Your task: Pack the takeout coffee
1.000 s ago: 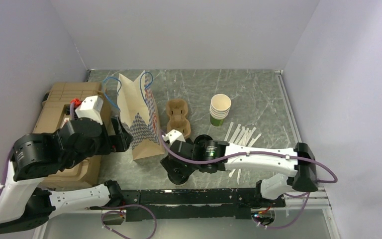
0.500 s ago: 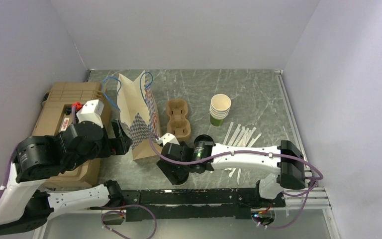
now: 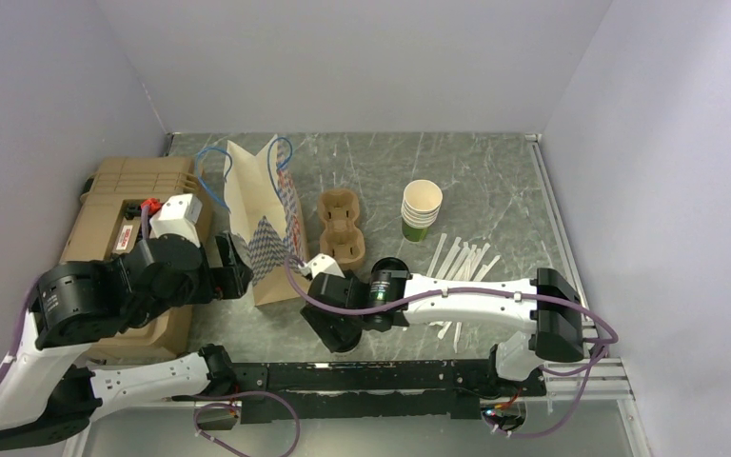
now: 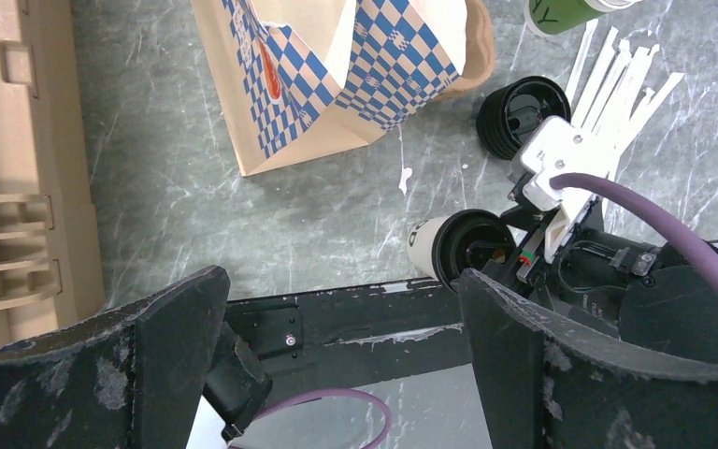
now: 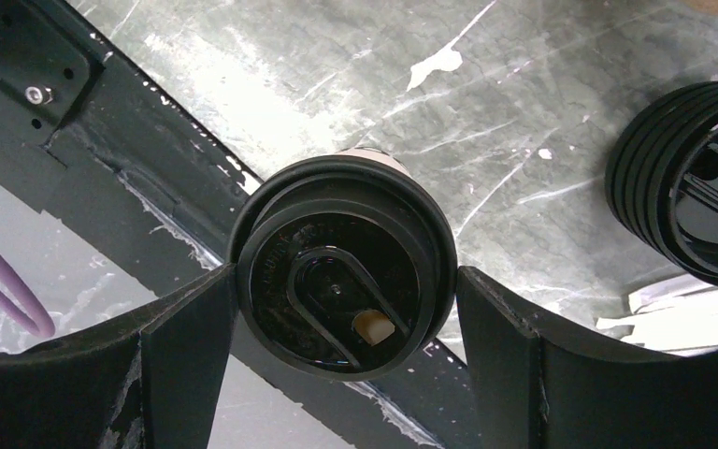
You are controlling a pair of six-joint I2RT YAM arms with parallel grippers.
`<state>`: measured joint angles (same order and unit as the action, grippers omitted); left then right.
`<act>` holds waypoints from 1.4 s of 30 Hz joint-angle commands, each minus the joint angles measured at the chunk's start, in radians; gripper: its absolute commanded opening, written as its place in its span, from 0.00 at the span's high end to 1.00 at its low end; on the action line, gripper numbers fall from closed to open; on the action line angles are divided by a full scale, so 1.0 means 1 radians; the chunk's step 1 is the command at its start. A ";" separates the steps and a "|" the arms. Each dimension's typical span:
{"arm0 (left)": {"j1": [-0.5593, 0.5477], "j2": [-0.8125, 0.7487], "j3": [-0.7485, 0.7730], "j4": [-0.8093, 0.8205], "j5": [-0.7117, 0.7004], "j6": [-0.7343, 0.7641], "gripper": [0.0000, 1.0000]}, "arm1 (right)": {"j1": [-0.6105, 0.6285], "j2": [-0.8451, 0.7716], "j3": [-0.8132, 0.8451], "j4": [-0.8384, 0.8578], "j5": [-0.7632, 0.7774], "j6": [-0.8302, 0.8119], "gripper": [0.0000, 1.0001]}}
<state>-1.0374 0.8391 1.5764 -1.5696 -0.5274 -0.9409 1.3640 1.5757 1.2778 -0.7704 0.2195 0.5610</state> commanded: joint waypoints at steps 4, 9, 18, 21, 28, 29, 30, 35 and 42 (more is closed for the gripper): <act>0.000 0.007 -0.007 -0.042 0.001 -0.005 0.01 | 0.001 -0.102 0.032 -0.062 0.095 0.021 0.55; 0.000 0.016 -0.024 -0.024 0.005 0.000 0.00 | -0.015 -0.168 0.019 -0.117 0.136 0.031 0.56; 0.000 0.006 -0.065 0.031 0.025 0.021 0.00 | -0.188 -0.328 -0.002 -0.264 0.113 -0.021 0.58; 0.000 -0.004 -0.085 0.052 0.034 0.033 0.01 | -0.260 -0.371 0.005 -0.322 0.117 -0.047 0.58; 0.000 -0.012 -0.089 0.053 0.032 0.058 0.00 | -0.462 -0.410 0.015 -0.375 0.123 -0.127 0.59; 0.000 -0.017 -0.088 0.051 0.031 0.060 0.01 | -0.488 -0.411 0.013 -0.373 0.118 -0.140 0.59; 0.000 -0.023 -0.089 0.052 0.031 0.061 0.01 | -0.516 -0.410 0.012 -0.368 0.113 -0.153 0.60; 0.000 -0.037 -0.107 0.067 0.039 0.071 0.01 | -0.639 -0.394 -0.003 -0.330 0.087 -0.201 0.60; 0.000 -0.037 -0.135 0.089 0.055 0.087 0.00 | -0.716 -0.378 -0.064 -0.238 0.027 -0.214 0.61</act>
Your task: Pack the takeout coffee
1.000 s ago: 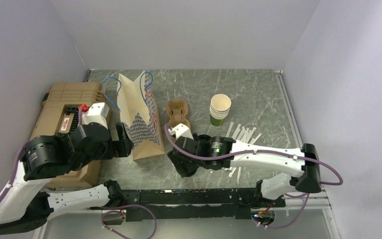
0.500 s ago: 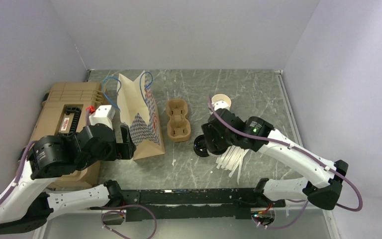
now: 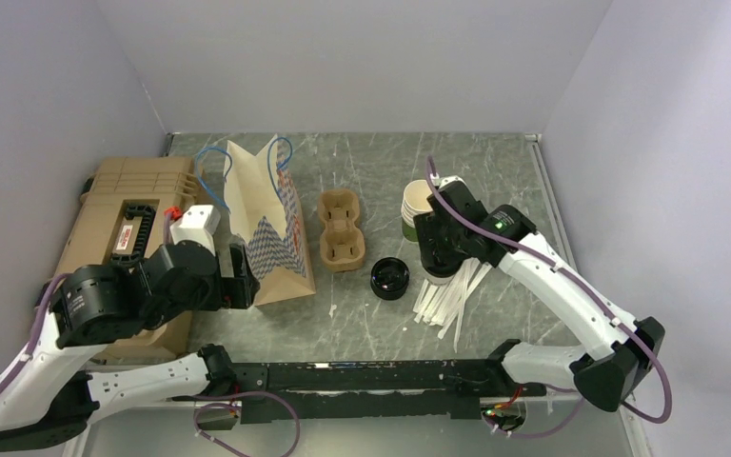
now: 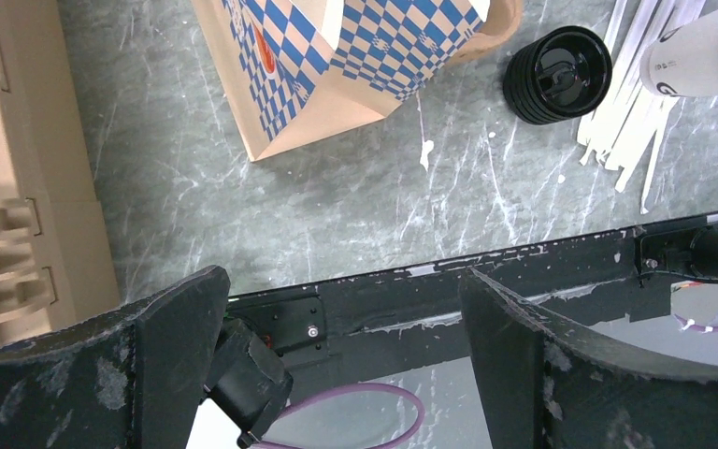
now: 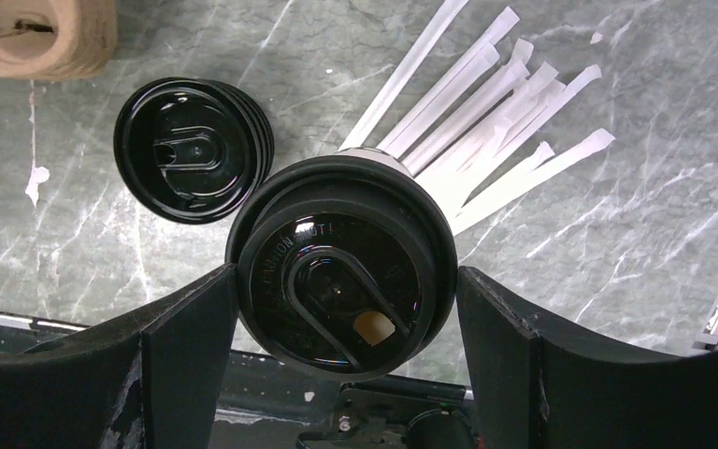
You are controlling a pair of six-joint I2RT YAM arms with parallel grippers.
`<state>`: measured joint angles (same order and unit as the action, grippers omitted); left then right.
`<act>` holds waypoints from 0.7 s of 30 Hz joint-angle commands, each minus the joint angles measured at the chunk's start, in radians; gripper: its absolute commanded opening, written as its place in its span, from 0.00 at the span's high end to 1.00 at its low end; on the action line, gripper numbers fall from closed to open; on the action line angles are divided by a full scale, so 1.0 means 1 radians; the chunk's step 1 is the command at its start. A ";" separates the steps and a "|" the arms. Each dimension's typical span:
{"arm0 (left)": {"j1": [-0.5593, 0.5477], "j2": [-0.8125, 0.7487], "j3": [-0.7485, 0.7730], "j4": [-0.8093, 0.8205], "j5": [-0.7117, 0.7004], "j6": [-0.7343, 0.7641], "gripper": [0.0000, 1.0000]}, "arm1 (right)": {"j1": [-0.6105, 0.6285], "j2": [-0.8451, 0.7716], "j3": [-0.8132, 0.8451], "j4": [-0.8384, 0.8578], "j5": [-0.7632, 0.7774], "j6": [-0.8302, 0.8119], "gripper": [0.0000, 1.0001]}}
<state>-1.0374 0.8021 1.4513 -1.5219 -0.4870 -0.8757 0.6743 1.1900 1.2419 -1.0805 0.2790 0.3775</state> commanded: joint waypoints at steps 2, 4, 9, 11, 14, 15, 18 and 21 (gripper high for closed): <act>0.000 0.004 -0.016 0.047 0.021 0.028 0.01 | -0.059 0.002 -0.058 0.109 -0.044 -0.032 0.61; 0.000 0.008 -0.021 0.049 0.019 0.029 0.01 | -0.086 0.004 -0.071 0.138 -0.065 -0.030 0.61; 0.000 0.009 -0.028 0.062 0.024 0.035 0.01 | -0.121 0.027 -0.090 0.221 -0.073 -0.007 0.61; 0.000 0.014 -0.024 0.057 0.026 0.034 0.01 | -0.134 0.042 -0.097 0.256 -0.080 0.006 0.62; 0.000 0.014 -0.021 0.052 0.029 0.031 0.01 | -0.145 0.068 -0.103 0.301 -0.090 0.018 0.62; 0.000 0.013 -0.020 0.051 0.029 0.029 0.00 | -0.147 0.078 -0.104 0.310 -0.090 0.022 0.62; 0.000 0.007 -0.025 0.050 0.029 0.025 0.01 | -0.148 0.111 -0.100 0.335 -0.099 0.028 0.63; 0.000 0.004 -0.034 0.054 0.032 0.023 0.01 | -0.148 0.136 -0.104 0.356 -0.095 0.027 0.63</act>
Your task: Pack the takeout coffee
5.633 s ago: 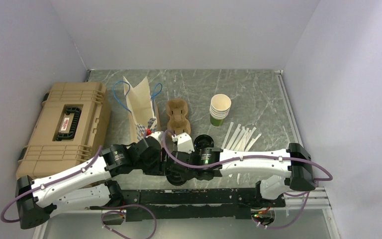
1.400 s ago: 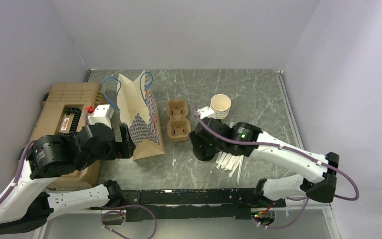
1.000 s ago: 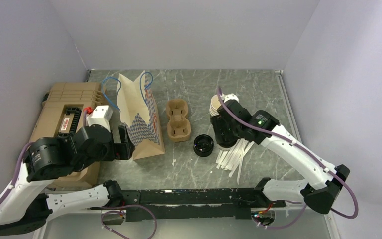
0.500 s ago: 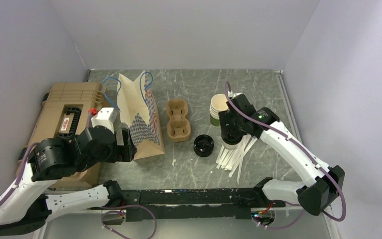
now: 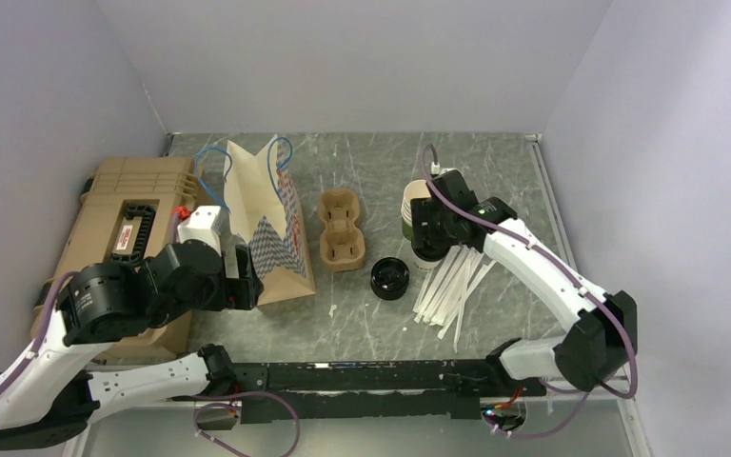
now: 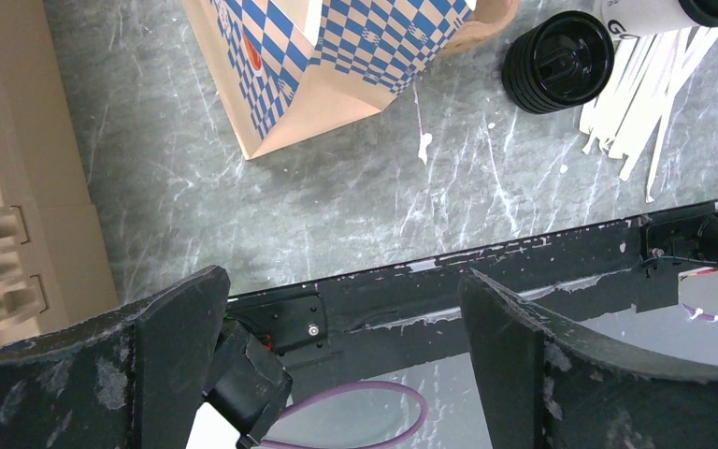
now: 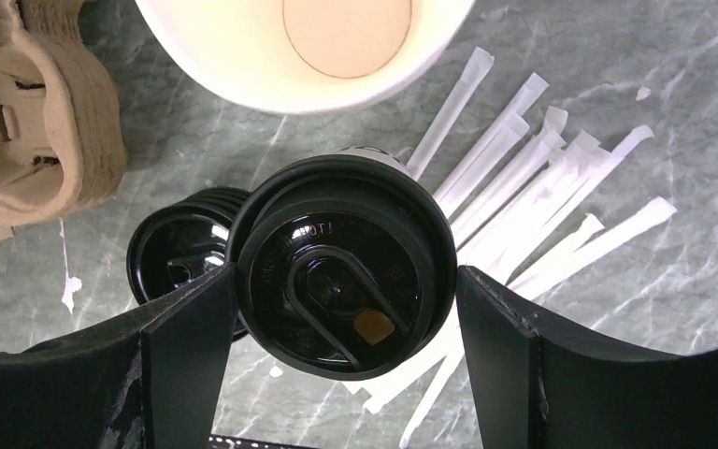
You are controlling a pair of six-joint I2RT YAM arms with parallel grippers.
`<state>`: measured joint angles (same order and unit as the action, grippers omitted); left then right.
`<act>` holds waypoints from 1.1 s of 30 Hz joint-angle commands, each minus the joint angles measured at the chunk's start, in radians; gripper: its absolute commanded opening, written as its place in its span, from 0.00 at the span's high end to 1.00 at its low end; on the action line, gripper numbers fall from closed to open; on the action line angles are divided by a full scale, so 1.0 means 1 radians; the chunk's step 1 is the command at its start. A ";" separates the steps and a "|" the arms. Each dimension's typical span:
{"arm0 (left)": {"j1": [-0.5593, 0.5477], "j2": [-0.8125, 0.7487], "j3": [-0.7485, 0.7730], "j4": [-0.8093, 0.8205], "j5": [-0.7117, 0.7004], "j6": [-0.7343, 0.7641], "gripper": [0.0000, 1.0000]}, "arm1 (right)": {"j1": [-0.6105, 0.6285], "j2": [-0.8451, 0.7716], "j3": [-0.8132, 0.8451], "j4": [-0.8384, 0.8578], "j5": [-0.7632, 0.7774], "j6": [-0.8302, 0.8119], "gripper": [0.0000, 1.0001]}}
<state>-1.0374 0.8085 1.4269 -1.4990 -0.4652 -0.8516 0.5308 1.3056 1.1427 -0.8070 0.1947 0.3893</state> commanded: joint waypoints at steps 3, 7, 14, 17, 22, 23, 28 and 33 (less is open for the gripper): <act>0.000 -0.003 -0.016 0.040 0.016 -0.001 0.01 | -0.005 0.040 -0.021 0.104 -0.011 0.021 0.63; 0.000 0.000 -0.019 0.043 0.019 -0.001 0.01 | -0.005 0.059 -0.039 0.134 -0.028 0.031 0.63; 0.000 -0.001 -0.022 0.043 0.017 -0.005 0.00 | -0.005 0.079 -0.054 0.152 -0.039 0.039 0.57; 0.000 0.003 -0.027 0.043 0.016 -0.011 0.01 | -0.005 0.080 -0.064 0.154 -0.039 0.042 0.45; 0.000 0.007 -0.025 0.042 0.012 -0.017 0.01 | -0.005 0.063 -0.061 0.145 -0.032 0.040 0.25; 0.000 0.009 -0.023 0.042 0.010 -0.017 0.01 | -0.005 0.062 -0.057 0.141 -0.031 0.039 0.22; 0.000 0.018 -0.017 0.069 0.011 0.002 0.01 | -0.005 0.049 -0.003 0.104 -0.020 0.028 0.10; 0.000 0.079 0.065 0.064 -0.038 0.027 0.01 | -0.004 0.004 0.102 0.034 0.002 0.009 0.03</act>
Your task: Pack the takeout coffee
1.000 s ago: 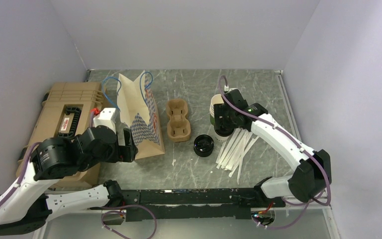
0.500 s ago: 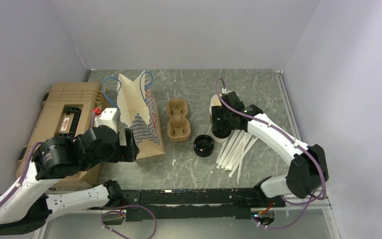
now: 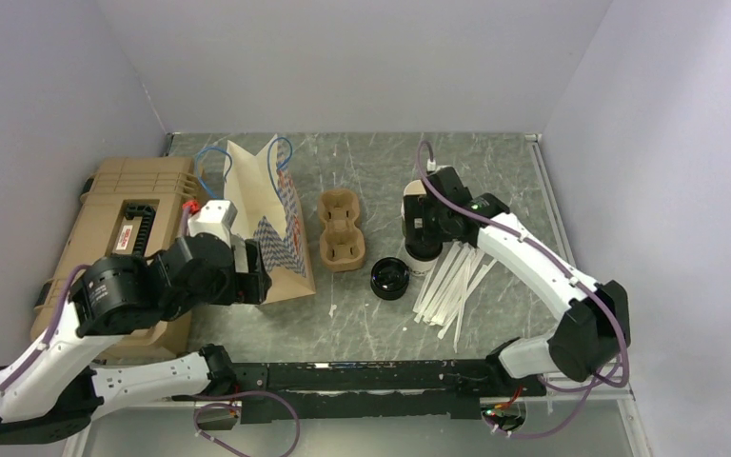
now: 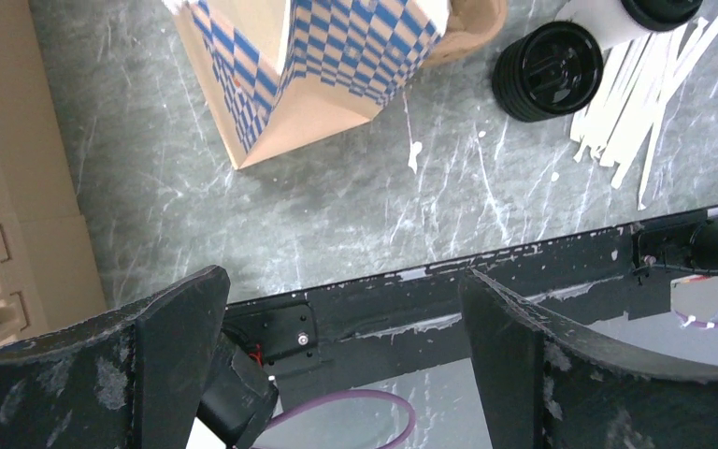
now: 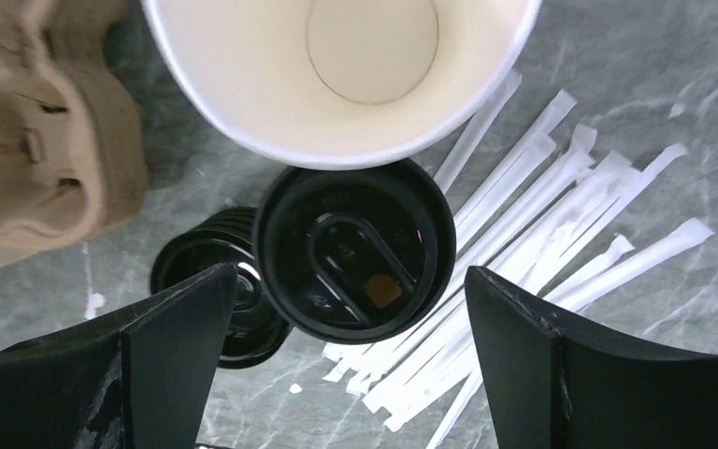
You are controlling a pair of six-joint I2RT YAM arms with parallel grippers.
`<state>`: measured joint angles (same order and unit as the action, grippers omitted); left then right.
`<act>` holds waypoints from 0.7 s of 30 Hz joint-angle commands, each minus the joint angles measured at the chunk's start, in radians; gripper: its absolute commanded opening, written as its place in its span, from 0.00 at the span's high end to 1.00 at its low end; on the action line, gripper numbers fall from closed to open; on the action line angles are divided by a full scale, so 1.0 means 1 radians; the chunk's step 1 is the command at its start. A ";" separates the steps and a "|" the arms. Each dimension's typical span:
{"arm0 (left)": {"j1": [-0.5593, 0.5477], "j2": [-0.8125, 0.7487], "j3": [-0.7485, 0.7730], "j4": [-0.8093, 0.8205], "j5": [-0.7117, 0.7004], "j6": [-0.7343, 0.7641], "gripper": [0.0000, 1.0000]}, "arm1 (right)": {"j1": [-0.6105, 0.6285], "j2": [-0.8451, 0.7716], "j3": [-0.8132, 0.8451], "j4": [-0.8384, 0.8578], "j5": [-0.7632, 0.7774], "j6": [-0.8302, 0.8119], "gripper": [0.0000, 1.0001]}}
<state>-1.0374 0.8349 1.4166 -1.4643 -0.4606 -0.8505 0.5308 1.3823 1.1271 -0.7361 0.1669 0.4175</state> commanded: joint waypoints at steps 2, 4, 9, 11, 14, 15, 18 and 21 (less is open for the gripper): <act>0.000 0.094 0.132 0.007 -0.082 0.039 0.01 | -0.003 -0.088 0.166 -0.061 0.025 -0.027 0.03; 0.000 0.144 0.213 -0.014 -0.104 0.062 0.01 | -0.001 -0.106 0.216 -0.073 0.008 -0.034 0.02; 0.007 0.314 0.475 -0.084 -0.179 0.147 0.02 | 0.015 -0.131 0.311 -0.086 -0.051 -0.049 0.02; 0.022 0.391 0.612 -0.126 -0.217 0.187 0.02 | 0.026 -0.137 0.338 -0.082 -0.069 -0.052 0.02; 0.093 0.504 0.821 -0.145 -0.214 0.283 0.03 | 0.042 -0.146 0.358 -0.067 -0.094 -0.058 0.03; 0.125 0.539 0.882 -0.141 -0.205 0.319 0.03 | 0.049 -0.146 0.363 -0.063 -0.096 -0.059 0.04; 0.236 0.636 1.022 -0.144 -0.181 0.398 0.04 | 0.064 -0.147 0.353 -0.046 -0.110 -0.062 0.05; 0.355 0.677 1.033 -0.122 -0.164 0.443 0.04 | 0.074 -0.158 0.326 -0.030 -0.121 -0.064 0.06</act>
<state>-0.7940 1.4715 2.4119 -1.5501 -0.6220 -0.5232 0.5930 1.2469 1.4555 -0.8066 0.0734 0.3733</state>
